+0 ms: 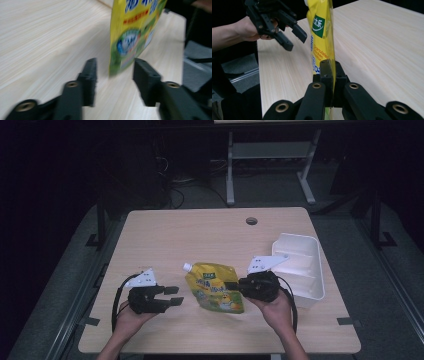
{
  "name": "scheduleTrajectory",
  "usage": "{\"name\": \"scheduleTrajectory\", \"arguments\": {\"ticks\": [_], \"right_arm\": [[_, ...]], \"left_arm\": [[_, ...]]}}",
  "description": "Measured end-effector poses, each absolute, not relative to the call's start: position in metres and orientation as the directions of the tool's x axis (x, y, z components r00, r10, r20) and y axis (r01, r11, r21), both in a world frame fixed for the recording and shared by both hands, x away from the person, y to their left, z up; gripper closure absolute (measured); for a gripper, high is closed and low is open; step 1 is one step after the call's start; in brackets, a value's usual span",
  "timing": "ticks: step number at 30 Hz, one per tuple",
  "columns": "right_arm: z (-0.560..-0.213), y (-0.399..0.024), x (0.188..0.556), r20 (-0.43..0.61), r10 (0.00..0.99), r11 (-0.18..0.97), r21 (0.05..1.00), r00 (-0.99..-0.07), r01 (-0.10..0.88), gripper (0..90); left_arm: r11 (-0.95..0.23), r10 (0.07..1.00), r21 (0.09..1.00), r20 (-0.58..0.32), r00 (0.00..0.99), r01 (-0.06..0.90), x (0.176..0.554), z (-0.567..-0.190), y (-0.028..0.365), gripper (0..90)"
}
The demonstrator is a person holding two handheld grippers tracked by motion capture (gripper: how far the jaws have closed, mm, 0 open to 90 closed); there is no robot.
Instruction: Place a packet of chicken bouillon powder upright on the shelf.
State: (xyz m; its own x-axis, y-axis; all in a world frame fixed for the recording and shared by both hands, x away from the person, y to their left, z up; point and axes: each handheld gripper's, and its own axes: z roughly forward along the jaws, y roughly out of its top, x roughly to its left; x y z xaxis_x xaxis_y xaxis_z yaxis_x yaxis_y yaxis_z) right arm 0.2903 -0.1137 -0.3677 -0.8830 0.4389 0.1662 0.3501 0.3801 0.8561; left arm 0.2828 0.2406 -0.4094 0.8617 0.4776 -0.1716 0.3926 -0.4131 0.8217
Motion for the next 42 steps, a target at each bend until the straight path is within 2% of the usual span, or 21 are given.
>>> {"name": "scheduleTrajectory", "arguments": {"ticks": [4,12,19,23,42], "right_arm": [[-0.358,-0.117,0.291,0.158,0.44,0.379,0.86,-0.884,0.342,89.9],[-0.346,-0.123,0.299,0.188,0.426,0.373,0.855,-0.885,0.361,89.8],[-0.336,-0.131,0.304,0.208,0.428,0.364,0.851,-0.88,0.378,89.8],[-0.331,-0.137,0.308,0.224,0.426,0.341,0.858,-0.877,0.385,89.7],[-0.301,-0.176,0.312,0.198,0.486,0.323,0.864,-0.851,0.386,89.8]], "left_arm": [[-0.413,0.519,0.825,-0.133,0.844,0.385,0.271,-0.415,0.253,36.4],[-0.405,0.57,0.822,-0.114,0.814,0.399,0.259,-0.421,0.276,27.6],[-0.348,0.623,0.825,-0.153,0.767,0.446,0.26,-0.428,0.292,24.9],[-0.332,0.63,0.838,-0.145,0.763,0.434,0.259,-0.426,0.295,24.8],[-0.333,0.65,0.82,-0.157,0.743,0.464,0.265,-0.435,0.302,24.4]]}}
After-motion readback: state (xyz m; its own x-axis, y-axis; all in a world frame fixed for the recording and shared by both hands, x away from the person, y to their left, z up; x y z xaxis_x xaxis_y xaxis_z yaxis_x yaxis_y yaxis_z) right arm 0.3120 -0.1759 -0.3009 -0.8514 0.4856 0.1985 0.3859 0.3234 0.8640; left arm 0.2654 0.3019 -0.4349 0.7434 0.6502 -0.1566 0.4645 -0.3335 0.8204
